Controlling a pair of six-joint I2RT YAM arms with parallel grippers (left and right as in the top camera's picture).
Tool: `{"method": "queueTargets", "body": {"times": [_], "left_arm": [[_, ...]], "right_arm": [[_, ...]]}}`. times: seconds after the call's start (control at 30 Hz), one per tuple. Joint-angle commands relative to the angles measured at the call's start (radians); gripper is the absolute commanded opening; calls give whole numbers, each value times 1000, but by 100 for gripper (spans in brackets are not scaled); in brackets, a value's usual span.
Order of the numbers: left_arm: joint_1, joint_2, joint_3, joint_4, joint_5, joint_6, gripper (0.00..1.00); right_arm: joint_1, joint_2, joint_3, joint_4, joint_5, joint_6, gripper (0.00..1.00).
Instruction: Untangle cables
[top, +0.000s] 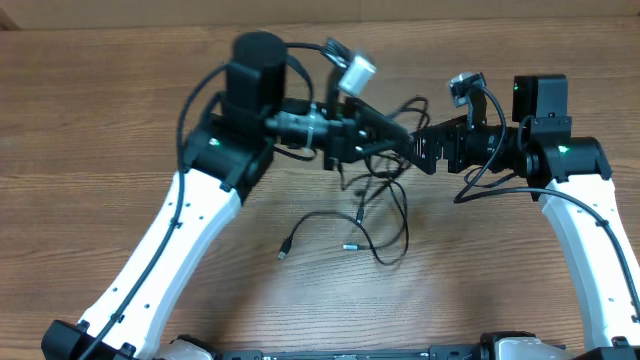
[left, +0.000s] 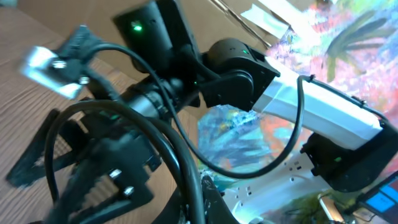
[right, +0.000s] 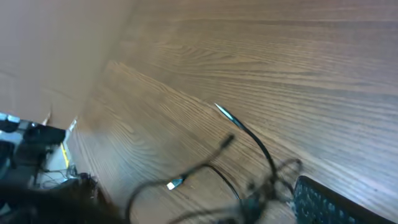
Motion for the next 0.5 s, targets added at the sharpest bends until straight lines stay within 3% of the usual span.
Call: {"method": "queueTargets", "body": {"times": [0.0, 0.3, 0.47], "left_arm": [[-44, -17, 13, 35, -69, 18, 4], [-55, -21, 13, 242, -22, -119, 4], [14, -64, 13, 324, 6, -180, 4]], "right_arm": [[5, 3, 7, 3, 19, 43, 100], [-3, 3, 7, -70, 669, 314, 100], [-60, 3, 7, -124, 804, 334, 100]]}}
